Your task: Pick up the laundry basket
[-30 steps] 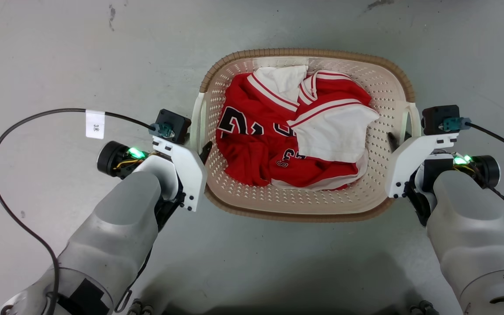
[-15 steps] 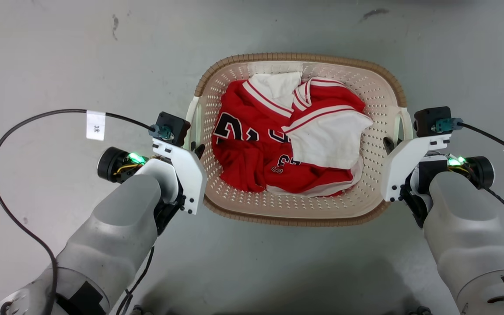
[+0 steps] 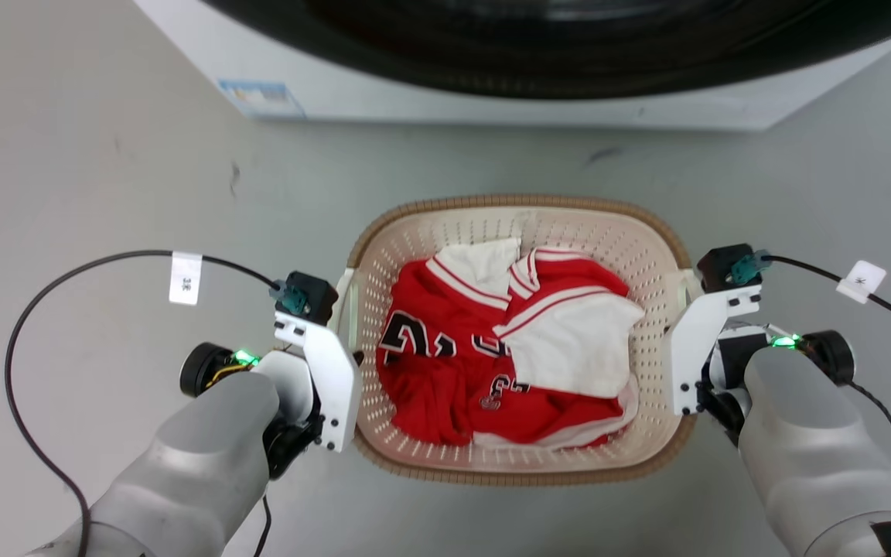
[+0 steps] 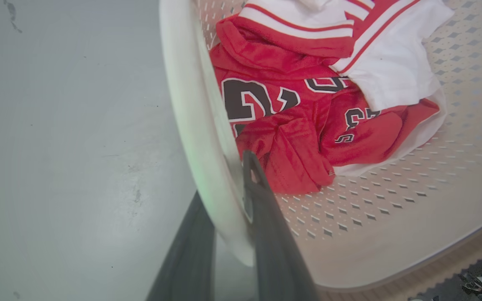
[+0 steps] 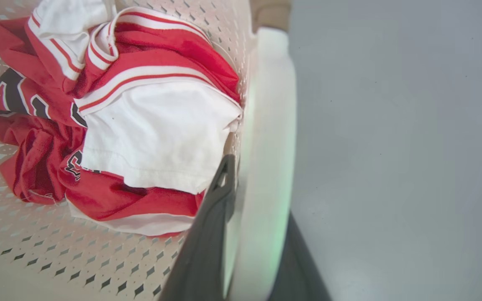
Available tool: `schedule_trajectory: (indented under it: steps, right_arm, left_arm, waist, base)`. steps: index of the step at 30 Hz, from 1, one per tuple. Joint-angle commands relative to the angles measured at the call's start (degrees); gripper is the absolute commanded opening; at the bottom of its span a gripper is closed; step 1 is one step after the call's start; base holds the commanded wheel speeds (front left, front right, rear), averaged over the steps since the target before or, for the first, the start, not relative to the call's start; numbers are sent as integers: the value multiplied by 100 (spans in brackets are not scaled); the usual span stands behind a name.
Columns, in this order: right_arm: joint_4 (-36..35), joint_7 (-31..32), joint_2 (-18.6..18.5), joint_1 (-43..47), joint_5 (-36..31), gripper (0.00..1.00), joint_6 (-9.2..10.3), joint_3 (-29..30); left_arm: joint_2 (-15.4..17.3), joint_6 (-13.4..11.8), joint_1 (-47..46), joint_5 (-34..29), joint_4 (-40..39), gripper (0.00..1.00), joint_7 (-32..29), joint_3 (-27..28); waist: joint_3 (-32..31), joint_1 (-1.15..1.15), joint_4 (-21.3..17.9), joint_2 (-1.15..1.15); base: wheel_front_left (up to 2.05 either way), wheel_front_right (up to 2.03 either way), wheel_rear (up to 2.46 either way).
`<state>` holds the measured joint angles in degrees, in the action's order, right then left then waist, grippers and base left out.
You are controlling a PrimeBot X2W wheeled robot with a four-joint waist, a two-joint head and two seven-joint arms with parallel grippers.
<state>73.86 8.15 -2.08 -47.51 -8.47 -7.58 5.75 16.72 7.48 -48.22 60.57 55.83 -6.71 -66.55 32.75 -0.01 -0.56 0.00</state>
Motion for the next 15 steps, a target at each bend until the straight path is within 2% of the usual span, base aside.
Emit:
schedule_trajectory:
  steps: [1,8,15]
  right_arm:
    - [-10,126,-144,106,37,0,16,-83]
    - [9,972,-160,386,412,0,16,-620]
    - [9,1359,-166,461,837,0,15,-1167]
  left_arm:
    - [202,0,87,43,-10,0,-38,-63]
    - [440,-2,334,470,-260,0,-333,-327]
    - [697,-2,485,748,-511,0,-684,-485]
  waist:
    - [-607,1,-76,0]
    - [-1597,1,-135,0]
    - [-2322,1,-149,0]
  base:
    - [0,0,0]
    - [0,0,0]
    - [0,0,0]
